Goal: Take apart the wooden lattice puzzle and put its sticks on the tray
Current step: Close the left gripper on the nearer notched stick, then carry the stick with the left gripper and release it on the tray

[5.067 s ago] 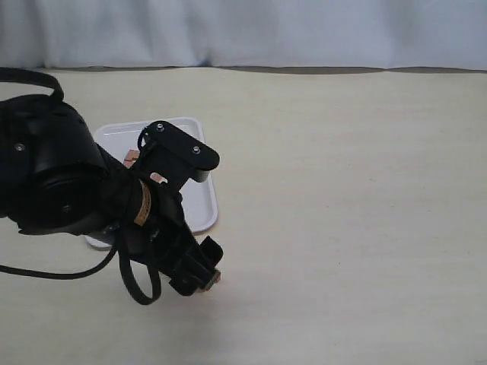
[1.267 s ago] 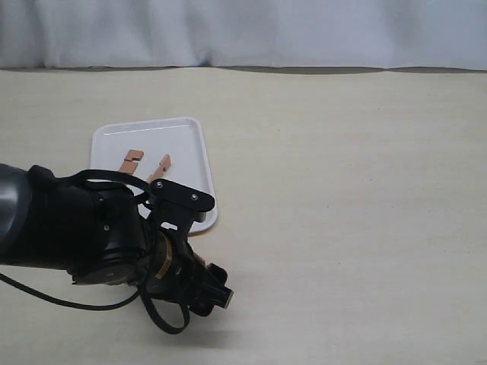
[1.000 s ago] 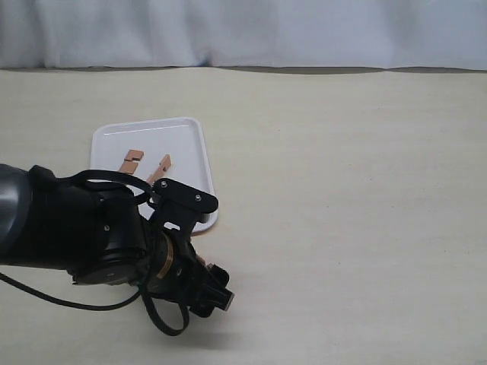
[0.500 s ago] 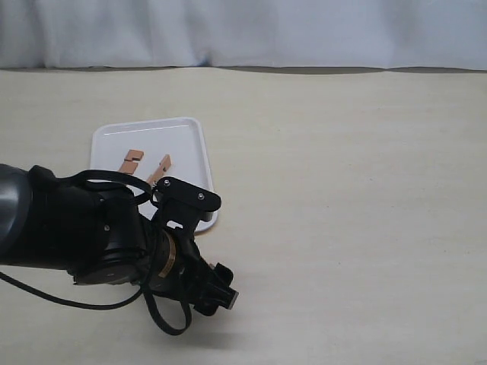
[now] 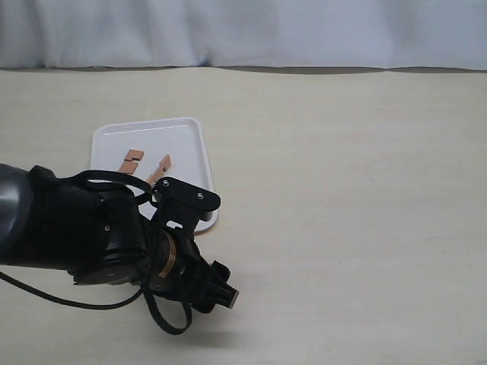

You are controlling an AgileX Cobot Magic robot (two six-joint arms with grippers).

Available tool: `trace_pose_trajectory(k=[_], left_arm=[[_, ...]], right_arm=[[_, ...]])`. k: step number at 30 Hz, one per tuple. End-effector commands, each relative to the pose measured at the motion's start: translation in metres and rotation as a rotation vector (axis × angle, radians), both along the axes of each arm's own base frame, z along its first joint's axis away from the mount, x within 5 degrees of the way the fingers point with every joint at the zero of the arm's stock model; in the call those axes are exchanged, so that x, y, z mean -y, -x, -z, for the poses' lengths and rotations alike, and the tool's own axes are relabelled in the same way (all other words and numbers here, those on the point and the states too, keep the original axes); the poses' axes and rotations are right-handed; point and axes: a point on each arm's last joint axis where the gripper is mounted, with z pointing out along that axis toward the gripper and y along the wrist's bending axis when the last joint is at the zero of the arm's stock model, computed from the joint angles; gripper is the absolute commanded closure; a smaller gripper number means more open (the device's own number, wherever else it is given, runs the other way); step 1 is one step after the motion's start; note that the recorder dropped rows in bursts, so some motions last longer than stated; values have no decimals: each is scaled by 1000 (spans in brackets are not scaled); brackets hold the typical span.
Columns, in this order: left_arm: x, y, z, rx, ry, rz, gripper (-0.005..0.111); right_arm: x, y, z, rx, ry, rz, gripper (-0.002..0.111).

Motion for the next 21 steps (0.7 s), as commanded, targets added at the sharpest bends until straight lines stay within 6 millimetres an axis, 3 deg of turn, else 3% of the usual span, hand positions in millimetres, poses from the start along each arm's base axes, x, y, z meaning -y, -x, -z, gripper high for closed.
trace_pose_trajectory(k=[1,12,15,21], left_arm=[[1,-1,-1,3,4,-2,52],[-2,-2,-7,10,-62,36,107],[-4,-2,-27,43,-69,61,107],[-13,-9,-90,222,19,72,107]], right_arm=[[0,0,0,6,1,-1,104],[0,0,0,6,1,-1,104],[0,0,0,6,1,-1,104],[0,0,0,6,1,-1,104]])
